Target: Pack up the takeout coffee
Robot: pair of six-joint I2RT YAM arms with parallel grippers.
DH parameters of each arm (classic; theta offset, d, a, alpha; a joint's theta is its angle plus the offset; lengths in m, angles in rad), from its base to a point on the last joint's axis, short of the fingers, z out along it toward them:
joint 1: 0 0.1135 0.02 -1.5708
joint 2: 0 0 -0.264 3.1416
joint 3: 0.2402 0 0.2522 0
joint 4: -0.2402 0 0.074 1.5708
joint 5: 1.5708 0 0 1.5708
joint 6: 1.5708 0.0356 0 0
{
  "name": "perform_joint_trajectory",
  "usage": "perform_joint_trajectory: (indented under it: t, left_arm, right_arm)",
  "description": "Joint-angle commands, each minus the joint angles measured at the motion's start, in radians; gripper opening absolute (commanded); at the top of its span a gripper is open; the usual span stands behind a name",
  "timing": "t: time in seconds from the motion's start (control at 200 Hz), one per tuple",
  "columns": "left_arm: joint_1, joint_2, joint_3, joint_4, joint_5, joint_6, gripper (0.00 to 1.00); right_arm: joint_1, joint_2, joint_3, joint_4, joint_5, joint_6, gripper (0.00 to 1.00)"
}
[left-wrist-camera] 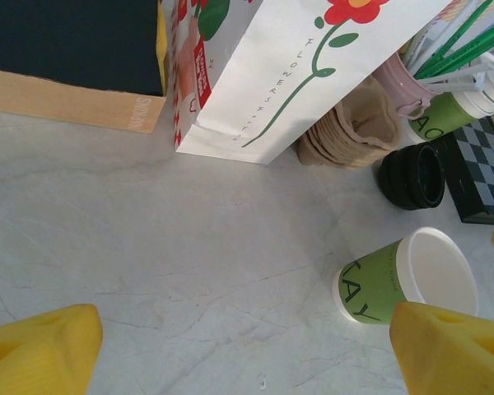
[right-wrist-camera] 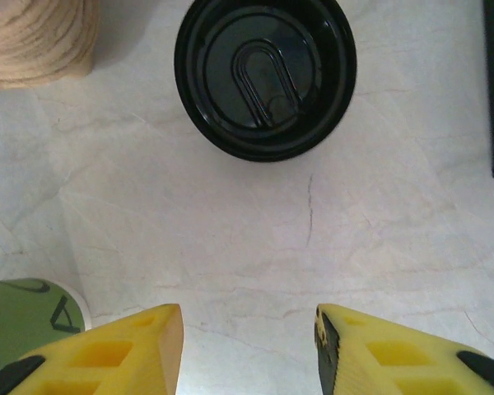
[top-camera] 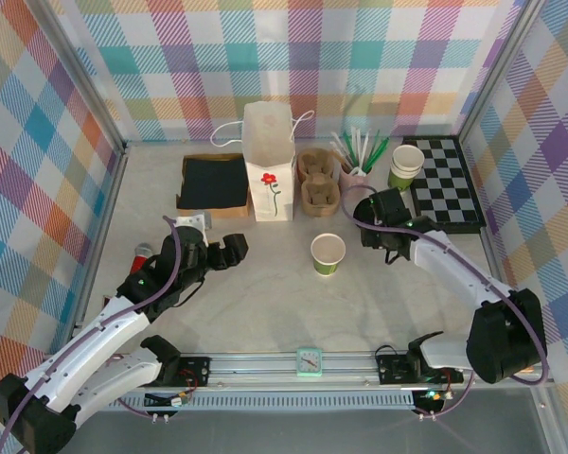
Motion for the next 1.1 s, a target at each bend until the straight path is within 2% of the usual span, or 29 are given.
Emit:
perform_joint_trajectory:
  t: [0.0,0.395,1.095]
  left_arm:
    - [-0.013,-0.013,-0.010,0.036,0.014,0.010,0.90]
    - [-0.013,-0.070,-0.035,0.009,-0.008,0.006,0.90]
    - [-0.014,-0.060,-0.042,0.017,-0.019,0.013,0.90]
  right_arm:
    - [0.006,0.039,0.005,0.143,-0.021,-0.048,0.46]
    - [0.007,0.203,0.046,0.270,-0.011,-0.106,0.42]
    - [0.026,0.382,0.167,0.268,0.087,-0.142,0.35]
